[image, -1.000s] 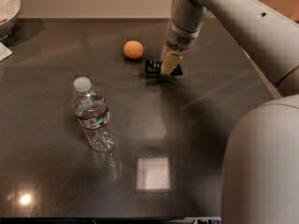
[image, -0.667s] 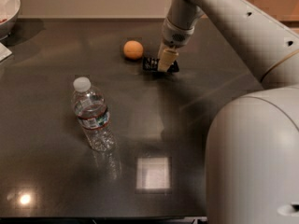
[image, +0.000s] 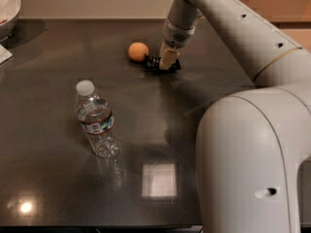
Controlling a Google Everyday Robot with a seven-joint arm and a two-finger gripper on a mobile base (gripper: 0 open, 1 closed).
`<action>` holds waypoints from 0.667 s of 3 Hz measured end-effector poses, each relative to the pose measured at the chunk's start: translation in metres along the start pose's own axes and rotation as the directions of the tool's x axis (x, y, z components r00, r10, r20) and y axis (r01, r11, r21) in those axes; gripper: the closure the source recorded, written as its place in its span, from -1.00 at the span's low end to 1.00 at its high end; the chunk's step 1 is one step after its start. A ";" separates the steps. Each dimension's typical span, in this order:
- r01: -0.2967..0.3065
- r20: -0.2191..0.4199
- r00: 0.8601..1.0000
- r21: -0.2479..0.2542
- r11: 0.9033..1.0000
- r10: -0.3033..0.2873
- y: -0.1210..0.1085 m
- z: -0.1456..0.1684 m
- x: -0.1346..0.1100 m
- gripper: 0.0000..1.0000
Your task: Move rxbar chocolate near orange
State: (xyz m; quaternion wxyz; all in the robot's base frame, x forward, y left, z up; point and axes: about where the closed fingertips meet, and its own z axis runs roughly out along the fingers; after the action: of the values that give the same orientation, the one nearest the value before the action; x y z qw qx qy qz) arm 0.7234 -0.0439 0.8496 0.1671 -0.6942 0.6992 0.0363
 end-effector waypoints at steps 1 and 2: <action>0.000 0.001 1.000 0.000 1.000 0.000 -0.001 0.003 -0.001 -0.74; 0.001 0.003 1.000 -0.001 1.000 -0.001 -0.002 0.007 -0.002 -1.00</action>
Offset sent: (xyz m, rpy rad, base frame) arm 0.0014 0.0014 -0.0021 0.0013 -0.0005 0.0004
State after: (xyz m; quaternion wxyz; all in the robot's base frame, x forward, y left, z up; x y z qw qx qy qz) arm 0.7263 -0.0404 0.8440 0.1676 -0.6947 0.6985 0.0375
